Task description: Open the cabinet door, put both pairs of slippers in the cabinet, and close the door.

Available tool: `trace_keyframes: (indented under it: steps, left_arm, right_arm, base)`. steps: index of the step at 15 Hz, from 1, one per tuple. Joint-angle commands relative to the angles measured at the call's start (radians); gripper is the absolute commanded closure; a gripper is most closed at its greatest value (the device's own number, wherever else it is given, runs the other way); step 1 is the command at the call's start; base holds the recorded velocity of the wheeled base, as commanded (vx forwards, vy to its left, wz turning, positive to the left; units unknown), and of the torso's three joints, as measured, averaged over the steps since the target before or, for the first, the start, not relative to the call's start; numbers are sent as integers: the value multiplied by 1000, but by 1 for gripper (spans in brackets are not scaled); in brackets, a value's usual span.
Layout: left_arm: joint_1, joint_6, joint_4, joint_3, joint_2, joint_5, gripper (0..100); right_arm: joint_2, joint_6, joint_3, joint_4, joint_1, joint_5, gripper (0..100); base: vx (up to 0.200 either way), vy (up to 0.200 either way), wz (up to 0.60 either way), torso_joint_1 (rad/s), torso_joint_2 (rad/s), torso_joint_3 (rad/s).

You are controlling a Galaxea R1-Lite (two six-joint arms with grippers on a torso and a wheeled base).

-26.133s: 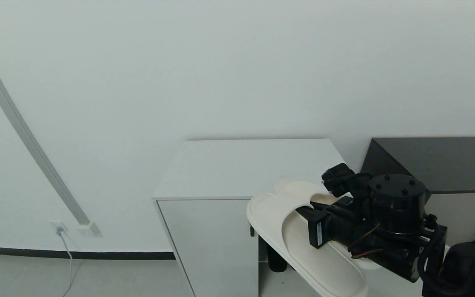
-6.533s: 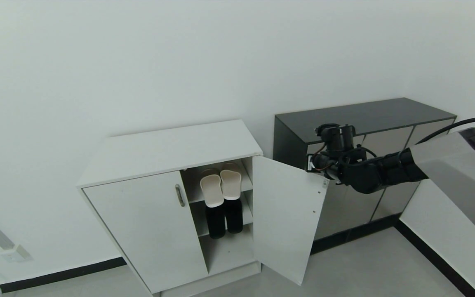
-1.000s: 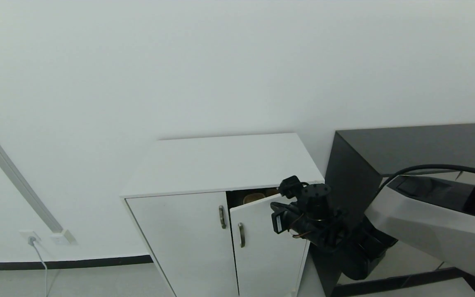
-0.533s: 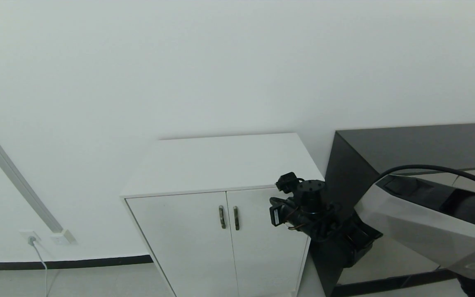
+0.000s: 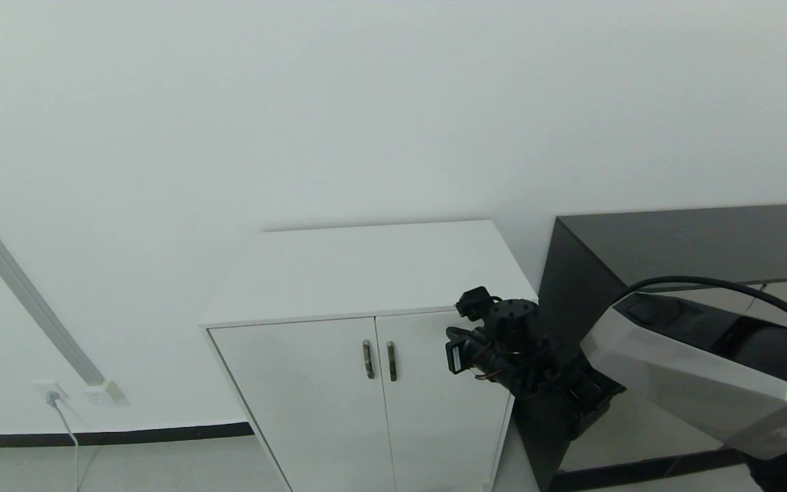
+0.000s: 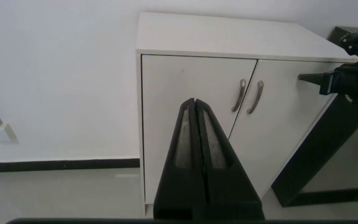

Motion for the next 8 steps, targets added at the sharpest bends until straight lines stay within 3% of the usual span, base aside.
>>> trace_keyframes:
  steps: [1, 8]
  left_arm:
    - [0, -1, 0, 0, 1, 0, 100]
    - [0, -1, 0, 0, 1, 0, 100]
  right_arm:
    - [4, 0, -9, 1, 1, 0, 100]
    - [22, 0, -58, 38, -9, 0, 100]
  base:
    - [0, 0, 0, 0, 0, 0]
    - [0, 0, 0, 0, 0, 0]
